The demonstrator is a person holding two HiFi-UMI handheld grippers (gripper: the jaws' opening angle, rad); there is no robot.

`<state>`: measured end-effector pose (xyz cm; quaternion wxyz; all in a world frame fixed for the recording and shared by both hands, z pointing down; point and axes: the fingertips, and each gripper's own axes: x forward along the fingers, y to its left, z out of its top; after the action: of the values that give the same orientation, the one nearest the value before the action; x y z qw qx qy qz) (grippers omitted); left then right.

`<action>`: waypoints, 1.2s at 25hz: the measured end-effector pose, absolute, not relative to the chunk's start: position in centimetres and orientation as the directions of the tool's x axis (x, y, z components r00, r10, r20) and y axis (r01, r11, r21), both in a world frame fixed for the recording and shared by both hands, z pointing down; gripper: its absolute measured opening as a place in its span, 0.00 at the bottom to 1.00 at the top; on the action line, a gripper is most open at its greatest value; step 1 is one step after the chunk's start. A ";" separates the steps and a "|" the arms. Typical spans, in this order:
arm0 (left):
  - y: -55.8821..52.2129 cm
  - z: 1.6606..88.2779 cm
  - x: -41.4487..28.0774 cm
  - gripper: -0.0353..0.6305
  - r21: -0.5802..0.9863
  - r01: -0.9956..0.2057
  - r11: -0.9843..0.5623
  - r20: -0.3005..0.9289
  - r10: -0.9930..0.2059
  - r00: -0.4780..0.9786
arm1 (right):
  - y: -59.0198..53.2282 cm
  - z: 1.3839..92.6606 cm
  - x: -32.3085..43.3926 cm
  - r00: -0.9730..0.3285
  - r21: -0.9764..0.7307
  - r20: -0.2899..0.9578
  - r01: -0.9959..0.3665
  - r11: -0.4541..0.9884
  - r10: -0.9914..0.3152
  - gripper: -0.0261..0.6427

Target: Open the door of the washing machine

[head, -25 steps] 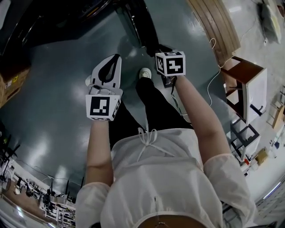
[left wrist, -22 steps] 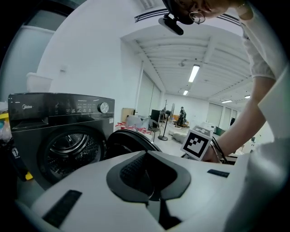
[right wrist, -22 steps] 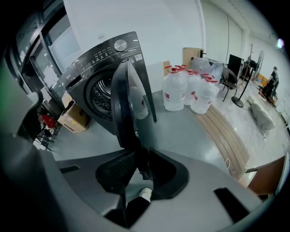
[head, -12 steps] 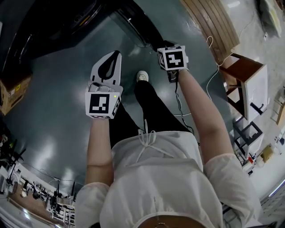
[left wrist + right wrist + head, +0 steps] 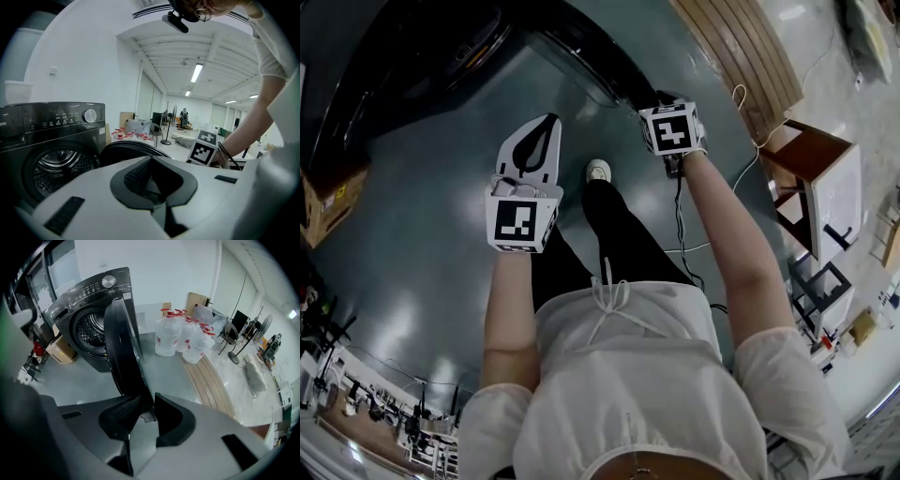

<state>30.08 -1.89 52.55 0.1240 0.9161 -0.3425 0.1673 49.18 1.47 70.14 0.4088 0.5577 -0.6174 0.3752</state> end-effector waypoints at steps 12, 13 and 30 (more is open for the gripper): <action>-1.9 49.3 29.6 0.09 0.079 -0.664 -0.743 0.348 -0.604 0.717 | 2.2 64.0 48.0 -0.086 -0.073 0.891 -0.996 0.048 -0.445 0.05; -1.9 48.6 29.1 0.09 0.073 -0.671 -0.738 0.342 -0.613 0.712 | 2.1 63.2 47.4 -0.100 -0.081 0.880 -0.995 0.061 -0.464 0.05; -2.9 35.9 7.9 0.09 -0.037 -0.850 -0.526 0.294 -0.818 0.494 | -6.5 43.7 26.9 -0.383 -0.021 0.573 -0.891 0.454 -0.725 0.05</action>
<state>7.92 -2.92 35.88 0.0563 0.8625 -0.4834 0.1387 26.87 -6.51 43.70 0.2511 0.4956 -0.8149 0.1654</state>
